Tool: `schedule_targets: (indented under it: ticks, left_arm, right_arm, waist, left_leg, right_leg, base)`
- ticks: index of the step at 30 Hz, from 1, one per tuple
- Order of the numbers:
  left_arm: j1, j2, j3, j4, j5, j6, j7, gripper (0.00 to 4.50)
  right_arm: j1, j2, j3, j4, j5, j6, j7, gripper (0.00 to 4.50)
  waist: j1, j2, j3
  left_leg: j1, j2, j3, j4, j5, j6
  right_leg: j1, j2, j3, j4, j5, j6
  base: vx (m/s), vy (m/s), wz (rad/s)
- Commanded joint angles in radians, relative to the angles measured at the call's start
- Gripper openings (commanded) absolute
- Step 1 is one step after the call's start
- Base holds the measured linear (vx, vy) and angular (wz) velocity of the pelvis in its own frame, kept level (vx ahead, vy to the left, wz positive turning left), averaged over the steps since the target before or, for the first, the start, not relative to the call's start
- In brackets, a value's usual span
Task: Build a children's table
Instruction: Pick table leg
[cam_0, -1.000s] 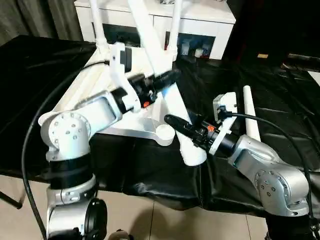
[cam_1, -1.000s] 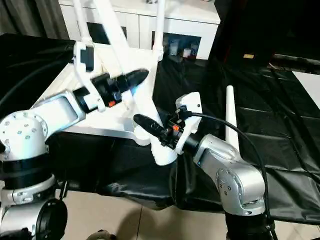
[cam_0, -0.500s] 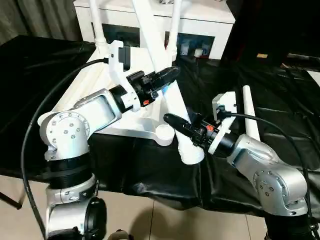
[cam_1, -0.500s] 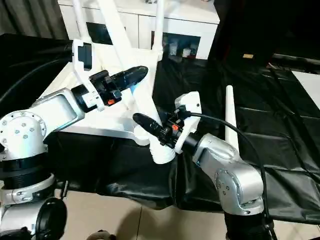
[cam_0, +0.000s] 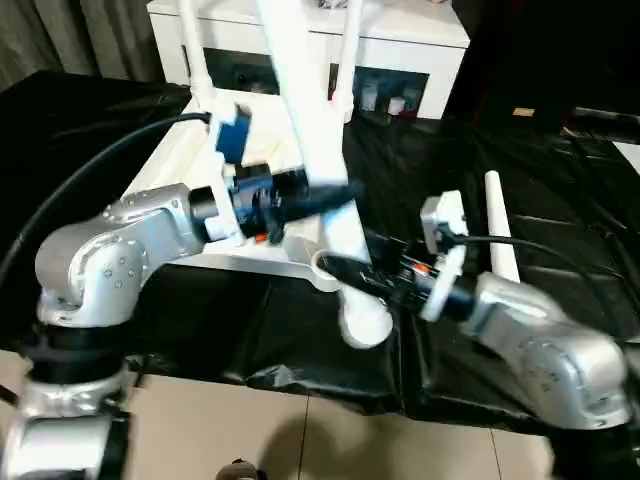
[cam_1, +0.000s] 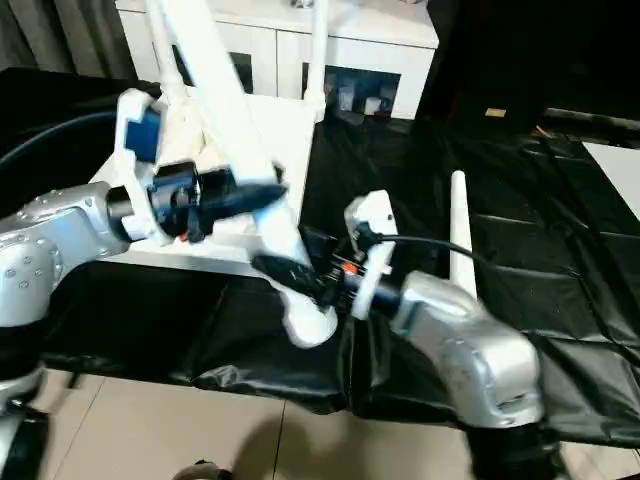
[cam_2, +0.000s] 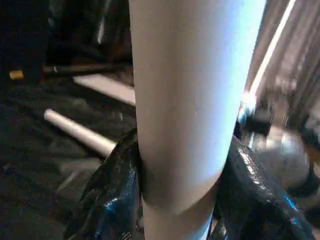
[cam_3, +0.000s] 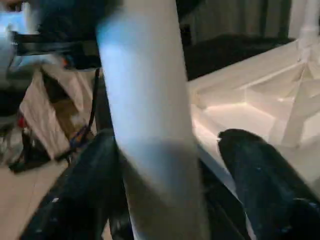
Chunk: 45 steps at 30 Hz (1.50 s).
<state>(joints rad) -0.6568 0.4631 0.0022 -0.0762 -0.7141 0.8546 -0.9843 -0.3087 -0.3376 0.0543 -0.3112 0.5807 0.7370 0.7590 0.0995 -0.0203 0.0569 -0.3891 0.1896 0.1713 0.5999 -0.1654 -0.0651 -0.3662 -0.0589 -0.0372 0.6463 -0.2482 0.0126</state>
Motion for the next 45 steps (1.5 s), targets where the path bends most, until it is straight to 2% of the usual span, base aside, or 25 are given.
schedule_targets:
  ticks: [1,5,8,11,20,30,37,41,43,45]
  left_arm:
    - [-0.033,0.023,-0.035,0.031,0.044,-0.042,-0.056,1.79]
    - [-0.072,0.039,-0.081,0.090,0.099,-0.110,-0.101,1.79]
    - [-0.089,0.029,-0.081,0.105,0.099,-0.127,-0.106,1.79]
    - [-0.099,0.023,-0.079,0.113,0.095,-0.136,-0.115,1.79]
    - [-0.099,0.028,-0.103,0.095,0.083,-0.139,-0.173,1.79]
    - [-0.115,0.000,-0.083,0.086,0.056,-0.120,-0.173,1.79]
    - [-0.119,-0.007,-0.067,0.089,0.037,-0.112,-0.168,1.79]
    - [-0.128,-0.025,-0.061,0.138,0.098,-0.137,-0.084,1.79]
    - [-0.136,-0.037,-0.058,0.180,0.135,-0.144,-0.024,2.35]
    - [-0.146,-0.052,-0.048,0.219,0.169,-0.162,0.039,2.51]
  right_arm:
    - [-0.010,-0.037,0.007,0.005,-0.017,0.000,0.034,3.71]
    - [-0.007,-0.086,0.043,0.009,-0.025,0.002,0.080,3.80]
    - [-0.003,-0.096,0.064,0.015,-0.040,-0.003,0.086,3.80]
    - [0.002,-0.097,0.080,0.021,-0.048,-0.011,0.084,3.51]
    - [0.007,-0.080,0.123,0.041,-0.077,-0.029,0.069,2.77]
    - [-0.001,-0.077,0.150,0.065,-0.111,-0.055,0.069,1.94]
    - [0.001,-0.075,0.154,0.067,-0.112,-0.064,0.069,1.81]
    - [0.002,-0.043,0.134,0.080,-0.120,-0.091,0.033,1.81]
    - [-0.004,-0.031,0.123,0.091,-0.129,-0.104,0.011,1.81]
    - [-0.012,-0.017,0.107,0.109,-0.140,-0.115,-0.020,1.81]
  waist:
    - [0.001,0.006,-0.064]
    - [0.002,0.006,-0.069]
    - [0.004,0.003,-0.070]
    - [0.004,0.003,-0.069]
    - [0.004,0.005,-0.069]
    - [0.006,0.003,-0.071]
    - [0.006,0.003,-0.071]
    - [0.005,0.006,-0.071]
    - [0.007,0.007,-0.072]
    - [0.009,0.006,-0.072]
  left_leg:
    - [0.027,0.032,-0.009,-0.074,-0.134,-0.044]
    - [0.025,0.033,-0.010,-0.069,-0.099,-0.030]
    - [0.025,0.033,-0.009,-0.066,-0.088,-0.019]
    - [0.024,0.034,-0.007,-0.065,-0.095,-0.015]
    - [0.026,0.036,-0.008,-0.067,-0.111,-0.020]
    - [0.025,0.034,-0.008,-0.064,-0.093,-0.009]
    - [0.025,0.035,-0.008,-0.064,-0.094,-0.009]
    - [0.025,0.035,-0.008,-0.063,-0.098,-0.011]
    - [0.026,0.034,-0.007,-0.062,-0.102,-0.012]
    - [0.027,0.035,-0.008,-0.062,-0.105,-0.018]
  right_leg:
    - [0.033,-0.068,0.044,-0.079,-0.019,-0.147]
    - [0.036,-0.069,0.041,-0.069,0.062,-0.183]
    - [0.037,-0.071,0.040,-0.065,0.094,-0.209]
    - [0.037,-0.071,0.041,-0.064,0.086,-0.223]
    - [0.035,-0.072,0.040,-0.065,0.057,-0.230]
    - [0.038,-0.072,0.040,-0.062,0.088,-0.234]
    - [0.037,-0.071,0.040,-0.062,0.086,-0.234]
    - [0.037,-0.071,0.039,-0.061,0.091,-0.239]
    - [0.036,-0.072,0.040,-0.063,0.089,-0.242]
    - [0.037,-0.071,0.040,-0.063,0.086,-0.239]
  base:
    - [0.000,0.000,0.00]
    - [0.000,0.000,0.00]
    - [0.000,0.000,0.00]
    - [0.000,0.000,0.00]
    - [0.000,0.000,0.00]
    - [0.000,0.000,0.00]
    - [0.000,0.000,0.00]
    - [0.000,0.000,0.00]
    - [0.000,0.000,0.00]
    - [0.000,0.000,0.00]
